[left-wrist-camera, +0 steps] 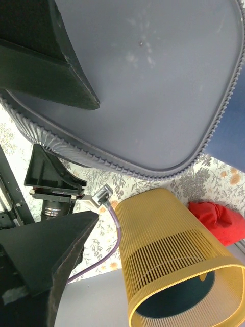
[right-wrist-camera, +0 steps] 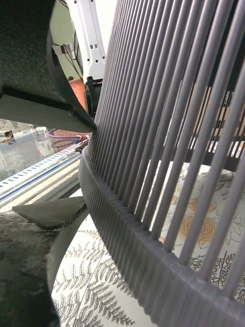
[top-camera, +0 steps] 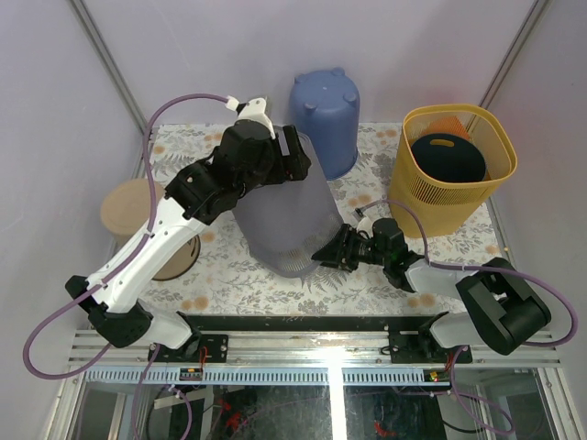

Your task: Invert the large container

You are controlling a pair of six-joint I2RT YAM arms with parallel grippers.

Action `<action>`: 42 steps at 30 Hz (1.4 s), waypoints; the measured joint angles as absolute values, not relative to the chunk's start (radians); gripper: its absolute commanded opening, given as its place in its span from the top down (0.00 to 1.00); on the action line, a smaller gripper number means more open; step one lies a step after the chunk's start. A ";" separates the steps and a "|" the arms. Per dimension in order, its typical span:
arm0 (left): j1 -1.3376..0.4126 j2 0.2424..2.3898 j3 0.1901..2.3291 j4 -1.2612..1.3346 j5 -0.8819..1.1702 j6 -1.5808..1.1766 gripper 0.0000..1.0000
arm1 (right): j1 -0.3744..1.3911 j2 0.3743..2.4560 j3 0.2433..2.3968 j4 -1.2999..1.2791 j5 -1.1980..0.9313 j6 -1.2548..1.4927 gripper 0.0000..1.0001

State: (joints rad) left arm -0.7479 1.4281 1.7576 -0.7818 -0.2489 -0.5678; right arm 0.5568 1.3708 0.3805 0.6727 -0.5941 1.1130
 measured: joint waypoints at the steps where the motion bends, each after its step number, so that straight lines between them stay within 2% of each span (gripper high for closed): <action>1: -0.752 1.427 1.751 -0.777 -0.246 -0.570 0.20 | 0.557 1.371 0.377 0.672 -0.596 1.110 0.41; 9: -0.770 1.422 1.730 -0.764 -0.247 -0.588 0.17 | 0.558 1.399 0.386 0.648 -0.620 1.069 0.41; 19: -0.764 1.417 1.738 -0.789 -0.299 -0.587 0.11 | 0.559 1.534 0.508 0.632 -0.653 1.045 0.40; 31: -0.687 1.390 1.768 -0.860 -0.314 -0.568 0.10 | 0.559 1.724 0.709 0.637 -0.711 1.036 0.37; 42: -0.653 1.386 1.769 -0.870 -0.284 -0.563 0.09 | 0.559 1.766 0.732 0.628 -0.755 1.029 0.34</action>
